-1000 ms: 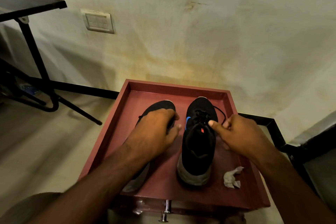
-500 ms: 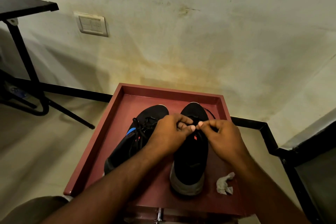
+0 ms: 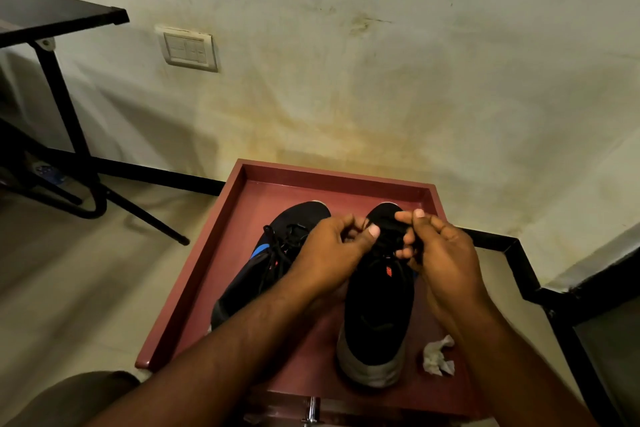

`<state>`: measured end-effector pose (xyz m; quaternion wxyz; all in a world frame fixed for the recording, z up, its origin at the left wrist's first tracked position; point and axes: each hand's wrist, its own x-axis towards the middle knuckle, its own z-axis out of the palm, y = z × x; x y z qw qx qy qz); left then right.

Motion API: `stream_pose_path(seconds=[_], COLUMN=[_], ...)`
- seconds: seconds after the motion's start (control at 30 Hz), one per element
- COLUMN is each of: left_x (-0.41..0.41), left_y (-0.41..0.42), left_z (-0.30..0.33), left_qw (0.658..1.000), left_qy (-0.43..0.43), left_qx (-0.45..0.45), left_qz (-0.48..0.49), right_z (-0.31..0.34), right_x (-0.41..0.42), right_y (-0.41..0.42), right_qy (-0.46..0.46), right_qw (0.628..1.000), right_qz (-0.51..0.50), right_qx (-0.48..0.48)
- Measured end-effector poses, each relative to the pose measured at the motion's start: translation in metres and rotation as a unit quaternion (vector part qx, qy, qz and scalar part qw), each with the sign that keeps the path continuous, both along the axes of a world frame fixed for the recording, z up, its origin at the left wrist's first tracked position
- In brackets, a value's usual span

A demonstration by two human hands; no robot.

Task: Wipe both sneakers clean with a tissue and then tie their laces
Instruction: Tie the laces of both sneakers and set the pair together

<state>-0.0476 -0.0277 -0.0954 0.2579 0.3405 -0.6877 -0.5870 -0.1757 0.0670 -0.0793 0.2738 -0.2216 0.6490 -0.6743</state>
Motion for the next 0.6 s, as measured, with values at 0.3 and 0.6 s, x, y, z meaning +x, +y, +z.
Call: stream_pose_path(seconds=[0.3, 0.6], left_x=[0.016, 0.015], left_y=[-0.001, 0.013], left_z=[0.031, 0.04], left_qw=[0.97, 0.948], left_qy=[0.236, 0.298], left_qx=[-0.049, -0.107], left_qz=[0.04, 0.024], right_z=[0.02, 0.022], right_x=[-0.004, 0.016], right_y=[0.007, 0.011], right_qy=[0.168, 0.214], right_qw=[0.985, 0.924], right_qz=[-0.025, 0.29], right_qx=[0.014, 0.129])
